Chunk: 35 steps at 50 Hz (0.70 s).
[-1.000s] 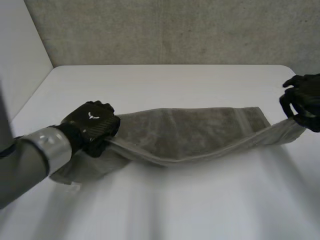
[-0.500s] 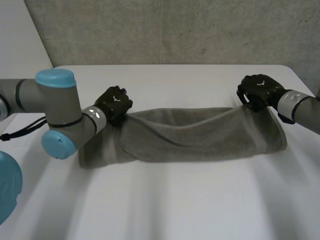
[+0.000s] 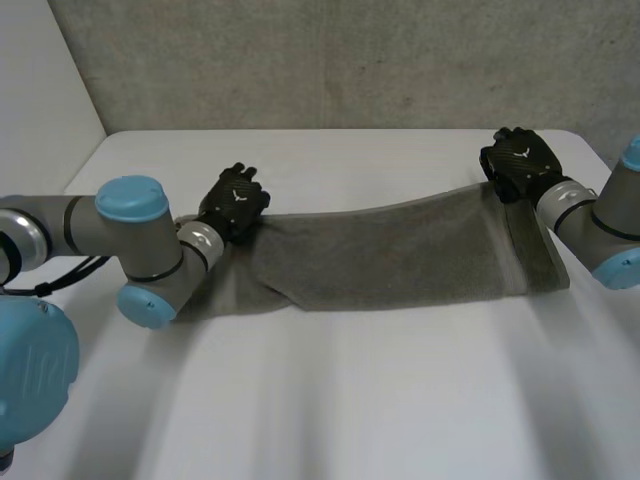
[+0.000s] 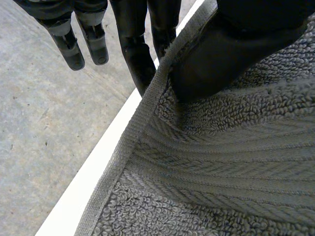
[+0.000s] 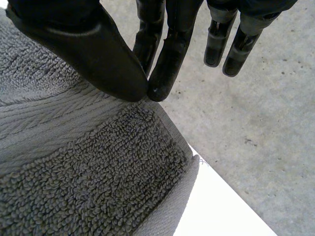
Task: Fold the towel.
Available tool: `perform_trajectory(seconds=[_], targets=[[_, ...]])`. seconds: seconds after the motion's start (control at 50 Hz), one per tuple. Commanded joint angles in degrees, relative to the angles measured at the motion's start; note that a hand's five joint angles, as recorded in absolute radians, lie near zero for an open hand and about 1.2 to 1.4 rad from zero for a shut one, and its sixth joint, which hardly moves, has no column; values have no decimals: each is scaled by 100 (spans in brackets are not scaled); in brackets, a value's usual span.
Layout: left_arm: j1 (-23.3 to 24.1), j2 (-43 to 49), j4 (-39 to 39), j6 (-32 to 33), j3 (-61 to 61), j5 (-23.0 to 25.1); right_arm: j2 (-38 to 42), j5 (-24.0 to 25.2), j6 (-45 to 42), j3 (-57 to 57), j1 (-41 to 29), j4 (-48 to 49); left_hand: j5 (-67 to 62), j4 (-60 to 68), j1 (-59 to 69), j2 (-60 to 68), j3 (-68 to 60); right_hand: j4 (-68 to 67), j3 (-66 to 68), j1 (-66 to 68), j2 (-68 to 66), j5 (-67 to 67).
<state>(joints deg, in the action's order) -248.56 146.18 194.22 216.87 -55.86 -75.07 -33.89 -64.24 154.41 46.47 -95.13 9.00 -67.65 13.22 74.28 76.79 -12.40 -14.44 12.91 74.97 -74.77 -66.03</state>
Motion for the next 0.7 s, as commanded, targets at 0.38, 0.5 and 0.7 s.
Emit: perform_trajectory(seconds=[0.38, 0.5, 0.7], targets=[[18, 87, 819, 13, -179, -8, 375, -203, -51, -244, -49, 322, 4666, -322, -4329, -4580, 240, 444, -291, -3558, 3538, 3664], [27, -246, 819, -5, -275, -69, -309, -528, 10, -227, -67, 498, 6744, -322, -6406, -6657, 240, 444, -291, -6497, 6477, 6603], [88, -1616, 793, -241, -1372, -87, -1761, -581, 424, 890, -23, 489, 6744, -322, -6406, -6657, 240, 444, -291, -6497, 6477, 6603]])
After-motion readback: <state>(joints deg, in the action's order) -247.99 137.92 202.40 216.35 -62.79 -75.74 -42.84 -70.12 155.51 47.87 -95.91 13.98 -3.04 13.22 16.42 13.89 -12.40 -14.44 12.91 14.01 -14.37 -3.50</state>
